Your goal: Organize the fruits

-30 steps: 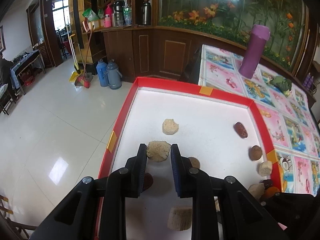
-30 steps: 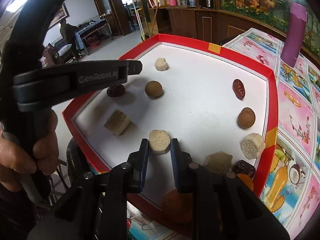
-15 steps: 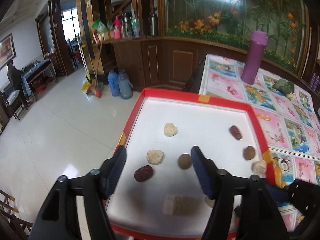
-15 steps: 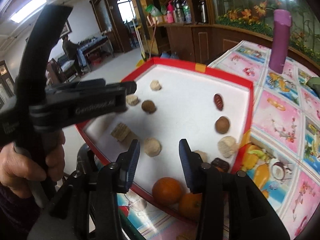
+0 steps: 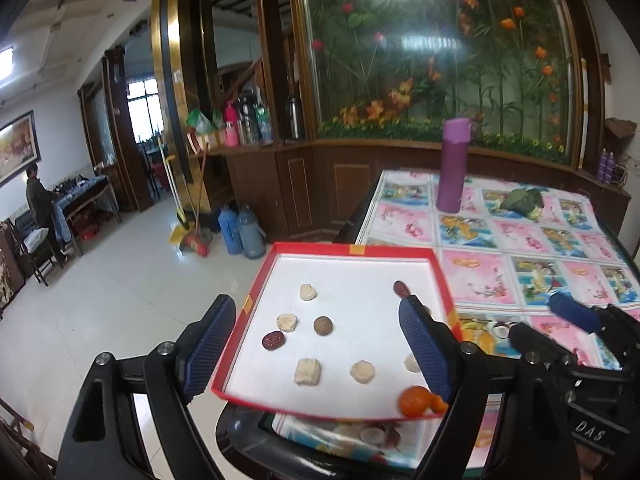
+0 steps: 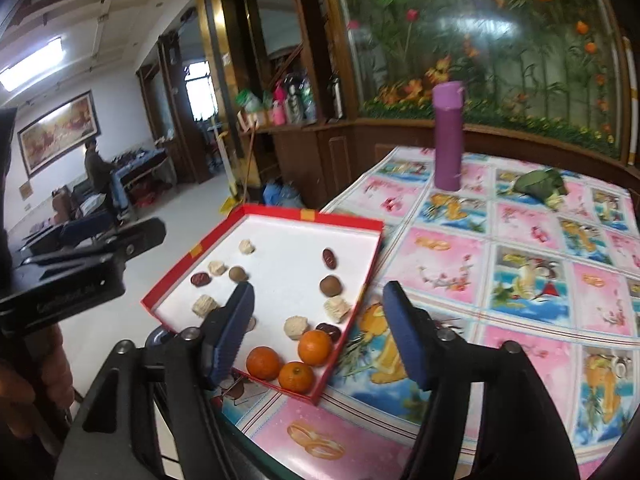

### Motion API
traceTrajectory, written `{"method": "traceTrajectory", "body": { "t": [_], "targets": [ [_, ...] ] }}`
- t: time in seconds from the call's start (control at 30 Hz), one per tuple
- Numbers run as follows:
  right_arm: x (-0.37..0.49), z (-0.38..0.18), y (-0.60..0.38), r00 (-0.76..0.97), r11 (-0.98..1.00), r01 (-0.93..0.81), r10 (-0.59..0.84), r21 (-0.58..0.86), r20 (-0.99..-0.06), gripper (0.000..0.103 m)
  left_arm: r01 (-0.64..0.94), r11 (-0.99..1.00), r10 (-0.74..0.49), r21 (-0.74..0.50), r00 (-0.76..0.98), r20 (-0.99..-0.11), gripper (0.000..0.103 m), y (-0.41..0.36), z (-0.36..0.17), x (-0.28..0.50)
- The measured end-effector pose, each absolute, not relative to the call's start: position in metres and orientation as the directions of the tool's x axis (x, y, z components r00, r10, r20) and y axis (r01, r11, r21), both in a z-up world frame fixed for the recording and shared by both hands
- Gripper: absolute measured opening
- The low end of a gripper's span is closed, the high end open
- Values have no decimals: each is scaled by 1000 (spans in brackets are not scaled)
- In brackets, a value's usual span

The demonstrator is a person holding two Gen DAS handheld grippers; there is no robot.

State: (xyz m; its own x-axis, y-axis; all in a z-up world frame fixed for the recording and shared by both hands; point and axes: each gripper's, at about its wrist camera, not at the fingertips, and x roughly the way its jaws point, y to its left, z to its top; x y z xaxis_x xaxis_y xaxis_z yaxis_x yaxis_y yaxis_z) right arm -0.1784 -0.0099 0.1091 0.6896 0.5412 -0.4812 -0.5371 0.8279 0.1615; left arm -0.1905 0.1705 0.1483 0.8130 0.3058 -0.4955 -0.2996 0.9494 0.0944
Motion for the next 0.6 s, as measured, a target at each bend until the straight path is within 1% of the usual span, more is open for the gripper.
{"method": "traceTrajectory", "body": {
  "t": [0.07,0.13,0.17,0.23,0.27,0.3,0.33,0.37,0.47,0.6],
  "targets": [
    [-194,120,-24,736,846,-508,525,165,-427,80,-303,949,305,84,820,-484,85,164,153,-201],
    [-209,130,-35,771,859,-483,508,168,-384,91,-310,948,307,75,821,-481,88,156,156,-212],
    [-216,135,-41,790,867,-468,497,169,-360,93,-324,943,321,79,820,-474,90,152,158,-219],
    [-235,145,-56,834,883,-432,468,182,-291,103,-348,933,351,93,825,-442,98,145,160,-231],
    [-246,149,-62,851,887,-420,458,190,-257,103,-356,929,364,97,836,-411,103,141,162,-240],
    [-254,152,-67,864,891,-409,447,195,-231,103,-366,925,377,102,851,-366,103,136,165,-252],
    [-260,155,-71,871,895,-399,437,198,-224,103,-367,924,381,106,860,-340,103,133,167,-260],
    [-264,156,-73,871,898,-391,431,201,-234,103,-365,925,379,107,867,-324,103,130,168,-268],
    [-271,156,-78,856,905,-359,416,228,-307,103,-348,934,356,82,879,-316,103,129,172,-288],
    [-291,152,-81,853,899,-354,424,259,-305,103,-334,941,336,60,892,-301,103,133,170,-304]
  ]
}}
